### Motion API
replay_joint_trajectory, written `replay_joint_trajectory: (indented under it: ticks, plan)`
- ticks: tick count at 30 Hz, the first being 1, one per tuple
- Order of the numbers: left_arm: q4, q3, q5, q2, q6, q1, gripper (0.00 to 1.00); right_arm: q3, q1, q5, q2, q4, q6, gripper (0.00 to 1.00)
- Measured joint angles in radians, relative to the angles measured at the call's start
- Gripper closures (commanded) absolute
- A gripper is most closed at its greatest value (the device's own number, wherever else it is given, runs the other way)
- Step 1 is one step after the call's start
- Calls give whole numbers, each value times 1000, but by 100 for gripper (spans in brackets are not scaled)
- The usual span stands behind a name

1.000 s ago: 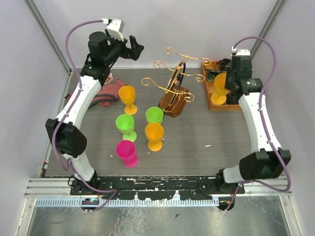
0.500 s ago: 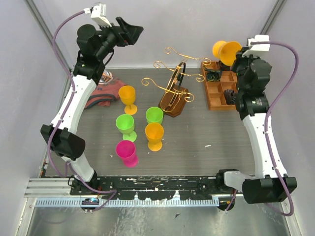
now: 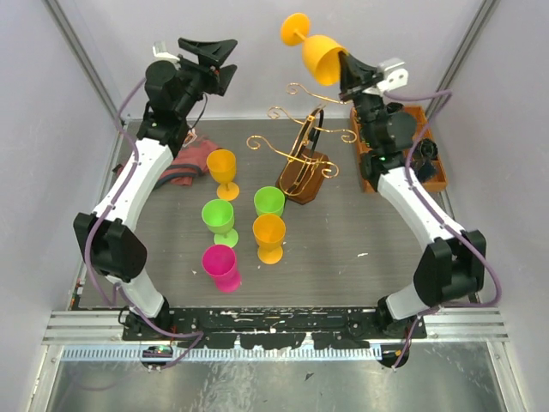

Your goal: Place the wine glass upside down on the wine glass rack

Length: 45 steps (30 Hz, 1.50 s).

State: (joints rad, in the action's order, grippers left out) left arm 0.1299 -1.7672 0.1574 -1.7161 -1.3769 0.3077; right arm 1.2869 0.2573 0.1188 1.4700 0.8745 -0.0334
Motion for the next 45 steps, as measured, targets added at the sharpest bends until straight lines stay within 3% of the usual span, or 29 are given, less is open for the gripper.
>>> replay_joint_trajectory:
  ticks: [5, 12, 24, 45]
  plan:
    - [47, 72, -3, 1, -231, 3, 19, 24, 73, 33, 114, 135, -2, 100]
    - [76, 92, -15, 26, -335, 22, 20, 65, 140, 74, 188, 182, -16, 99]
    - [58, 94, -26, 47, -328, 60, 32, 122, 207, 91, 254, 217, -22, 99]
    - [28, 94, -115, 46, -254, 60, 47, 84, 245, 93, 258, 233, -46, 99]
